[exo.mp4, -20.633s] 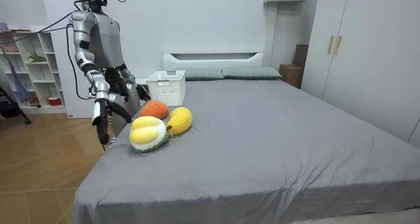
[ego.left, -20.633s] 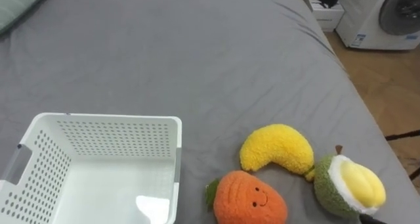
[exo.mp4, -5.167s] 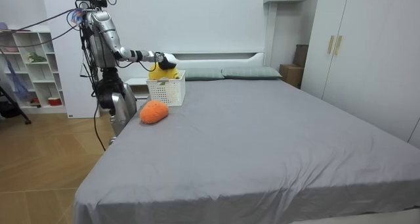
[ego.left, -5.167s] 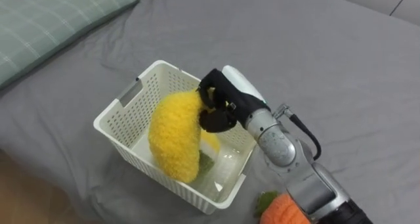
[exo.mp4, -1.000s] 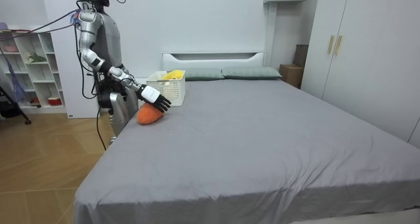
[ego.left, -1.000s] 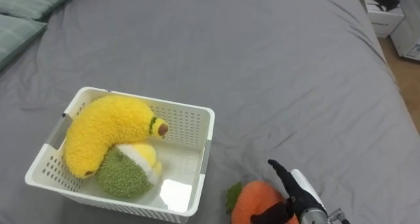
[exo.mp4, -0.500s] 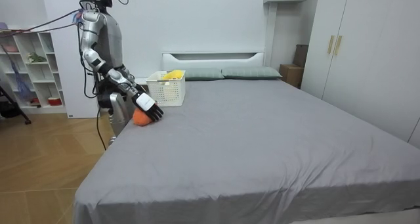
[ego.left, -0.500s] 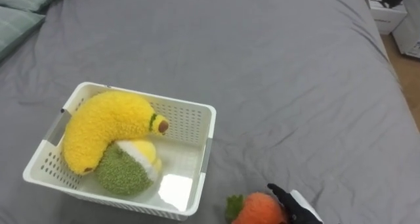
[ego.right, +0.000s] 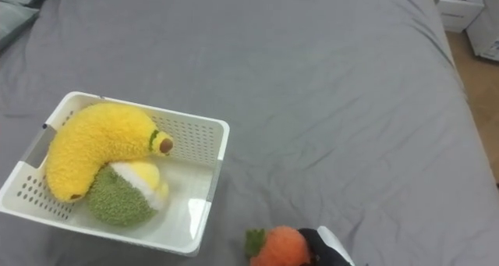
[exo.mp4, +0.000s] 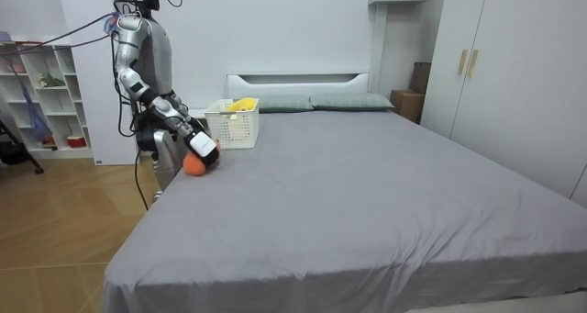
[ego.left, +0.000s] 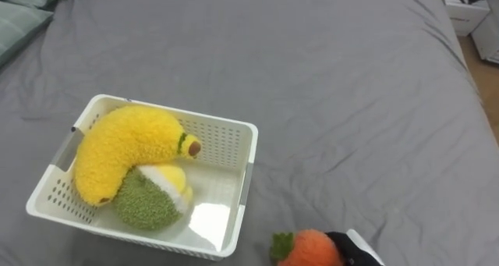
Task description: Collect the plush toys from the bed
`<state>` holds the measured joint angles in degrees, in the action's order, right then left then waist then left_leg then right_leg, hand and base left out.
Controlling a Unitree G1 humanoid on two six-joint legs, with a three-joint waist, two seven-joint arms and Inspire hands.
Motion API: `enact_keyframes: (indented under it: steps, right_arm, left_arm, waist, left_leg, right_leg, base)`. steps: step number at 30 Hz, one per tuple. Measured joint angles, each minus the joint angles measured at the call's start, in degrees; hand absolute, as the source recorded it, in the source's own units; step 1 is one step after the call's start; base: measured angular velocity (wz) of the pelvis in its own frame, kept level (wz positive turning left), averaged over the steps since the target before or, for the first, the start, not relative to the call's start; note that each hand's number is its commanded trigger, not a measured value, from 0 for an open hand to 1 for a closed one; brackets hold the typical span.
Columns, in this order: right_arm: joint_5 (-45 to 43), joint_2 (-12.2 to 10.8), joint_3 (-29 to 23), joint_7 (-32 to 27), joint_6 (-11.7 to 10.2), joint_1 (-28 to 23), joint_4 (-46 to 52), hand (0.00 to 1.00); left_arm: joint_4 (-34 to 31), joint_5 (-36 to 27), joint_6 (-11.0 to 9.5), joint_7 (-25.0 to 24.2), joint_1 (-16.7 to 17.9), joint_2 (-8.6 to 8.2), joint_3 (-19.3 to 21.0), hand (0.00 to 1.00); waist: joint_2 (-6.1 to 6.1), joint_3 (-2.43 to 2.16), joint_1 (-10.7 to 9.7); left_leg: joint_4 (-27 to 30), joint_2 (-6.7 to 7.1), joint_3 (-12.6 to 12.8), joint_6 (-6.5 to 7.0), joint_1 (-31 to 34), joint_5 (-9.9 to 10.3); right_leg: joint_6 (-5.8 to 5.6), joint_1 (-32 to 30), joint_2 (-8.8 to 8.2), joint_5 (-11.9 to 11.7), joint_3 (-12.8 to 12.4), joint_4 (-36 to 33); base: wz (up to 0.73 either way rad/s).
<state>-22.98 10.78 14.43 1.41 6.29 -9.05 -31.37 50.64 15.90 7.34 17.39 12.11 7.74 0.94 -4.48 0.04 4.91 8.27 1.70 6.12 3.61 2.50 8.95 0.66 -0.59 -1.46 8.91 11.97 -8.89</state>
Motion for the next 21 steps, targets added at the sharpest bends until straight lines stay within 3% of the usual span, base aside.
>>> enact_keyframes:
  steps: [21]
  right_arm:
    - [-7.35, 0.03, -0.61, -0.18, 1.38, 0.07, 4.62, 1.00]
  left_arm:
    - [0.02, 1.18, -0.16, 0.73, 0.92, -0.28, 0.05, 0.00]
  waist:
    - [0.67, 0.26, 0.19]
  left_leg:
    - [-0.52, -0.01, 0.06, 0.01, -1.16, 0.03]
  right_leg:
    - [-0.02, 1.07, 0.03, -0.02, -0.09, 0.07]
  base:
    - [0.00]
